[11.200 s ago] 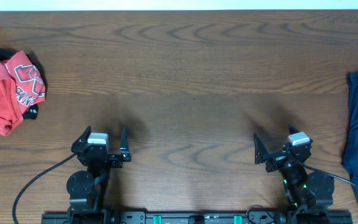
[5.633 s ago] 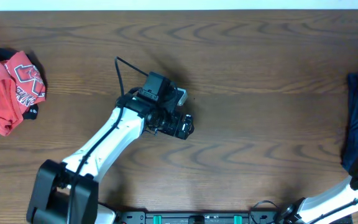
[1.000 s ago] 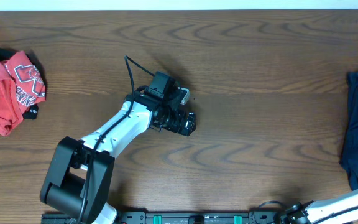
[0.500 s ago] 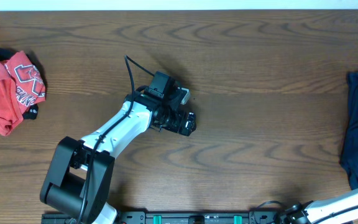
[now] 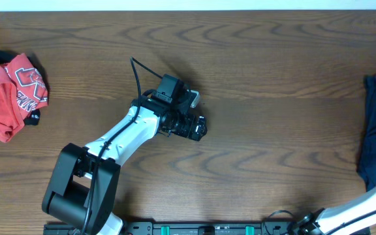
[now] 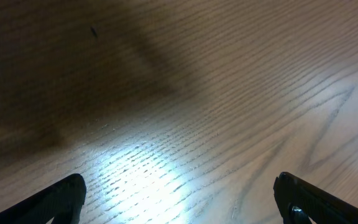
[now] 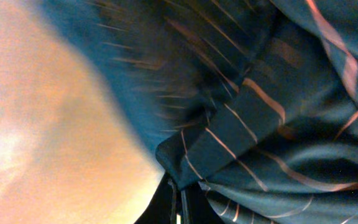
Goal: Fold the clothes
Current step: 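Grasp the dark printed shirt at the right table edge with the right gripper, then drag the dark shirt to the table center and release it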
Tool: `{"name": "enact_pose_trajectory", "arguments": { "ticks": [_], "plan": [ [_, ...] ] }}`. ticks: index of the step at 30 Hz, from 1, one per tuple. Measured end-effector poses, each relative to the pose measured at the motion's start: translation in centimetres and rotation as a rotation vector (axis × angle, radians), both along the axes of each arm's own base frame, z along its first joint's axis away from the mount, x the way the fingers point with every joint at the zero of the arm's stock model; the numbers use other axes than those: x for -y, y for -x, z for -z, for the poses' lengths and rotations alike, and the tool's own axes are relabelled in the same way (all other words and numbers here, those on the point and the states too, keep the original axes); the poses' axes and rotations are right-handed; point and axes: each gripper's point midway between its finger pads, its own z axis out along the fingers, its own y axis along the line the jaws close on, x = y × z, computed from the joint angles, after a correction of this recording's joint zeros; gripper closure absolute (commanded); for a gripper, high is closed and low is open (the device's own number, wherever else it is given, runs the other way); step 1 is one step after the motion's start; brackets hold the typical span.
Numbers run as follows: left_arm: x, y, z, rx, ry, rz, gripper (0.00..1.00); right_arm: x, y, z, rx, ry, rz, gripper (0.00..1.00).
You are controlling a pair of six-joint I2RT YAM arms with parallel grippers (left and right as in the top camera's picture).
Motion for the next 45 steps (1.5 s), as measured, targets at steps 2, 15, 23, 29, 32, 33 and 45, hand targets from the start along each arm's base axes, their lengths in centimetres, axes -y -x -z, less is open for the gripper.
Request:
{"name": "enact_pose_trajectory", "arguments": {
  "ticks": [2,15,23,29,32,33,45],
  "plan": [
    [0.0,-0.1,0.0,-0.001,0.002,-0.007,0.02,-1.8,-2.2,-3.6,0.065,0.056,-0.053,0.99],
    [0.2,-0.4,-0.2,0.01,0.01,-0.013,0.02,-14.5,-7.6,-15.0,0.274,0.171,-0.333,0.99],
    [-1.8,-2.9,-2.8,0.053,-0.028,-0.086,0.02,-21.1,-8.8,-16.4,0.293,0.155,-0.492,0.99],
    [-7.0,-5.4,-8.6,0.199,-0.106,-0.237,0.02,-25.2,-8.5,-16.1,0.269,0.135,-0.605,0.99],
    [-9.9,-6.0,-11.3,0.271,-0.122,-0.321,0.02,-27.3,-8.6,-16.0,0.267,0.131,-0.667,0.99],
    [-11.0,-6.1,-12.3,0.294,-0.122,-0.355,0.02,-28.2,-8.6,-16.0,0.267,0.13,-0.691,0.99],
    [-20.1,-4.0,-19.6,0.451,-0.125,-0.65,0.02,-44.4,-6.0,-15.9,0.289,0.112,-1.139,0.99]
  ]
}}
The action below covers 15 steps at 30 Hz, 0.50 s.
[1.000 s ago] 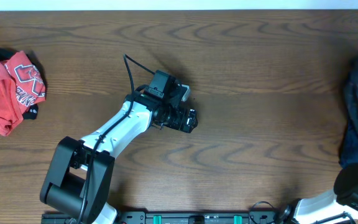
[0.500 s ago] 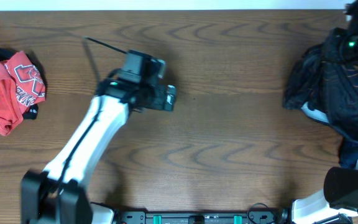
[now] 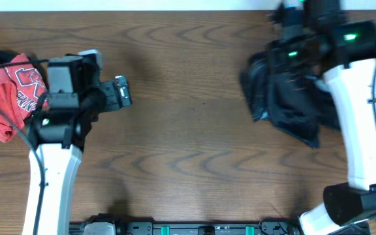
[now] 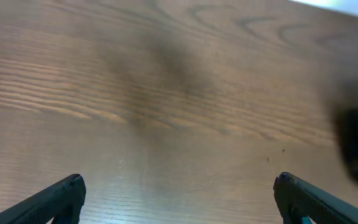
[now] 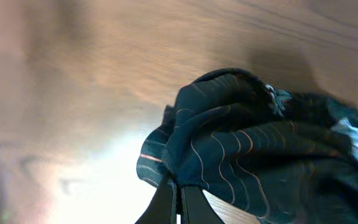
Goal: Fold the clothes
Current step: 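Drag the dark shirt to the table center and release it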
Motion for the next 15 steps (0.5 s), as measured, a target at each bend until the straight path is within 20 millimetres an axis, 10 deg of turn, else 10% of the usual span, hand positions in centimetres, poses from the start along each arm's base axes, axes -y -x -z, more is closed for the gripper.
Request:
{"name": "enact_pose_trajectory", "arguments": {
  "ticks": [8,15],
  "plan": [
    [0.0,0.8,-0.8,0.017,0.003,-0.003,0.02,-9.2,5.5,0.3,-0.014,0.026,-0.272,0.99],
    [0.0,0.9,-0.8,0.014,0.003,-0.004,0.02,-9.2,8.7,1.5,-0.117,0.082,-0.311,0.99]
  ]
}}
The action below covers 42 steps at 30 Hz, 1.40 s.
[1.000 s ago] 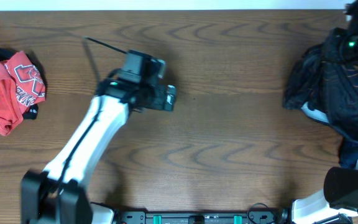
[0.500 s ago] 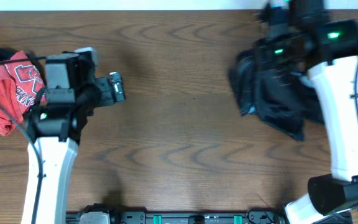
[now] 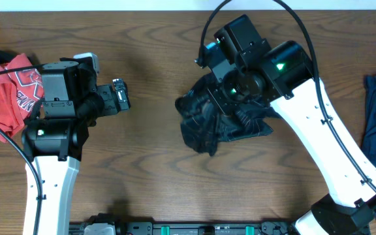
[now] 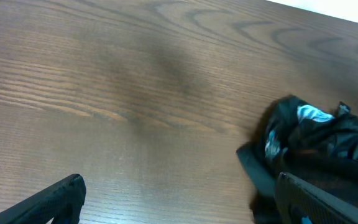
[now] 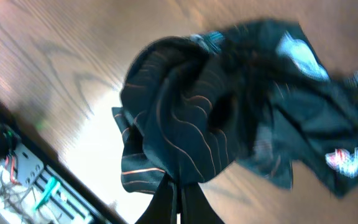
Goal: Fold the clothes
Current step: 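Drag the dark shirt to the table center and release it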
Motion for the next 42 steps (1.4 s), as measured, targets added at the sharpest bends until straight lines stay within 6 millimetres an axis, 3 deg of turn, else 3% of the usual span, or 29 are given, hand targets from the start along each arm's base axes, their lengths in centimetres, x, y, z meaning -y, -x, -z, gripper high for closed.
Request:
{"name": "enact_pose_trajectory", "arguments": {
  "ticks": [8,13,18,21,22,25,29,31,33,37,40,42],
  "plan": [
    [0.0,-0.3,-0.3,0.018,0.0,0.0,0.02,3.4,1.1,1.1,-0.051,0.156,0.101,0.99],
    [0.0,-0.4,-0.4,0.021,0.0,0.0,0.02,4.3,1.8,1.6,-0.074,0.205,0.115,0.99],
    [0.0,-0.5,-0.5,0.029,0.0,0.0,0.02,4.2,2.9,3.8,-0.136,0.237,0.1,0.99],
    [0.0,-0.7,-0.7,0.041,0.0,0.0,0.02,3.6,3.5,5.7,-0.174,0.234,0.071,0.1],
    [0.0,-0.7,-0.8,0.043,0.0,0.0,0.02,3.3,3.6,6.2,-0.179,0.231,0.062,0.01],
    [0.0,-0.8,-0.8,0.045,0.0,0.0,0.02,2.3,3.1,7.3,-0.163,0.207,0.052,0.01],
    [0.0,-0.8,-0.8,0.045,0.0,0.0,0.02,1.9,0.9,7.3,-0.104,0.157,0.088,0.01],
    [0.0,-0.8,-0.8,0.047,0.0,0.0,0.02,2.8,-0.5,7.1,-0.09,0.136,0.134,0.21],
    [0.0,-0.8,-0.9,0.049,0.0,0.0,0.02,5.6,-2.2,7.3,-0.101,0.133,0.216,0.25],
    [0.0,-0.9,-0.9,0.05,0.0,0.0,0.02,11.6,-4.4,8.7,-0.167,0.158,0.382,0.01],
    [0.0,-0.9,-0.7,0.045,0.0,0.0,0.02,15.0,-5.1,11.4,-0.254,0.197,0.45,0.01],
    [0.0,-1.0,-0.5,0.04,0.0,0.0,0.02,16.0,-5.3,13.8,-0.31,0.22,0.459,0.01]
  ]
}}
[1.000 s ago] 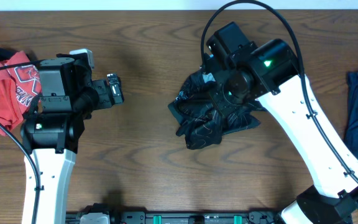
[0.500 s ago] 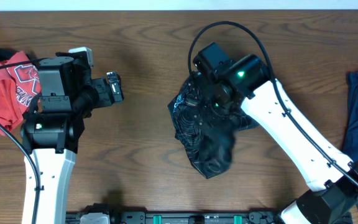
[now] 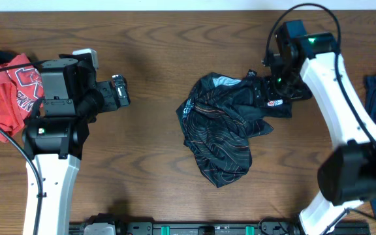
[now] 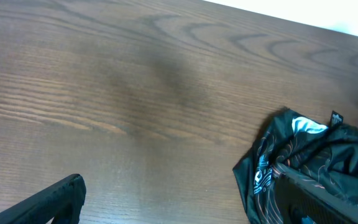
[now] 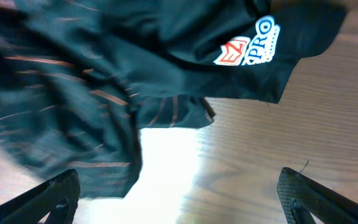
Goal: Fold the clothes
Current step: 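Drag the dark shirt to the table center and release it, then grasp the dark shirt's top edge with the right gripper and lift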
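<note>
A dark garment with thin orange lines (image 3: 222, 134) lies crumpled on the middle of the wooden table (image 3: 155, 176). It also shows in the left wrist view as the dark garment (image 4: 312, 155) at the right. Its printed logo (image 5: 247, 46) fills the top of the right wrist view. My right gripper (image 3: 281, 85) hangs over the garment's right edge, open (image 5: 179, 177), with nothing between its fingers. My left gripper (image 3: 119, 91) stands open (image 4: 179, 186) well to the left of the garment, over bare wood.
A red garment (image 3: 8, 91) lies bunched at the table's left edge, behind the left arm. A blue garment lies at the right edge. The arm bases stand along the front edge.
My right gripper was shut on the dark garment, holding it bunched over the table's middle. Now it is open at the garment's right edge and the garment lies spread wider. The left arm barely moved.
First my right gripper was shut on the dark garment at the table's right edge, with the left arm near the middle. Then the garment was held at the upper right and the left arm stood by the red garment. Later it hung over the middle; now it lies released.
</note>
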Tool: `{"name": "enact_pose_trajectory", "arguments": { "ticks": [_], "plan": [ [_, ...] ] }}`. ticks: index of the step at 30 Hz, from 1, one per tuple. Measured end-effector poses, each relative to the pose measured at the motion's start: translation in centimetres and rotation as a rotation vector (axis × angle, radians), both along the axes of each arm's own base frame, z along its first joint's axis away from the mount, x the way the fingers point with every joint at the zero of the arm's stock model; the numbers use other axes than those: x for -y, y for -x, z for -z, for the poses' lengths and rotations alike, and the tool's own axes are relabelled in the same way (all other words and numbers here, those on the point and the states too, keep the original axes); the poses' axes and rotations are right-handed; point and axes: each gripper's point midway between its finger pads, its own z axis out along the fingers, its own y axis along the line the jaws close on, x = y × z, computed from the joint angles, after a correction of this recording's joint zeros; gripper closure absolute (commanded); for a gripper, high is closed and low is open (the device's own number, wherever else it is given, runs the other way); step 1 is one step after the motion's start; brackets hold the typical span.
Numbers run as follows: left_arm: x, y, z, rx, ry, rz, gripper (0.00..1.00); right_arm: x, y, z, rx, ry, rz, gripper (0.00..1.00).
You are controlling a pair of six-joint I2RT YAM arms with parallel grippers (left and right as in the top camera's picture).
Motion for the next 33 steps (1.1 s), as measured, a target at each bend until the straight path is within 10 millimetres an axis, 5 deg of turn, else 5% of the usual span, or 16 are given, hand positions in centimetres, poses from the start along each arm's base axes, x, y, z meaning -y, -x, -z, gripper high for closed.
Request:
{"name": "enact_pose_trajectory", "arguments": {
  "ticks": [7,14,18,21,23,26,29,31,33],
  "plan": [
    [0.0,0.0,0.3,-0.01,0.0,0.0,0.02,-0.7,-1.8,6.3,-0.063,0.0,-0.022,0.04],
    [0.0,0.1,0.4,-0.017,0.0,0.0,0.02,-1.2,-3.0,9.6,-0.08,-0.017,-0.005,0.15],
    [0.0,0.1,0.4,-0.017,0.0,0.0,0.02,-1.5,-3.3,10.2,-0.078,-0.03,0.001,0.28],
    [0.0,0.1,0.4,-0.017,0.0,0.0,0.02,-1.7,-3.7,10.2,-0.065,-0.041,0.01,0.54],
    [0.0,0.1,0.4,-0.017,0.0,0.0,0.02,-1.8,-3.9,10.2,-0.057,-0.047,0.006,0.61],
    [0.0,0.1,0.4,-0.019,0.0,0.0,0.02,-2.0,-4.0,10.2,-0.052,-0.054,0.016,0.39],
    [0.0,0.1,0.5,-0.02,0.0,0.0,0.02,-2.1,-4.4,10.2,-0.037,-0.061,0.016,0.57],
    [0.0,0.1,0.5,-0.02,0.0,0.0,0.02,-2.1,-4.5,10.3,-0.032,-0.063,0.018,0.55],
    [0.0,0.1,0.5,-0.021,0.0,0.0,0.02,-2.2,-4.6,10.5,-0.026,-0.065,0.015,0.66]
  ]
}}
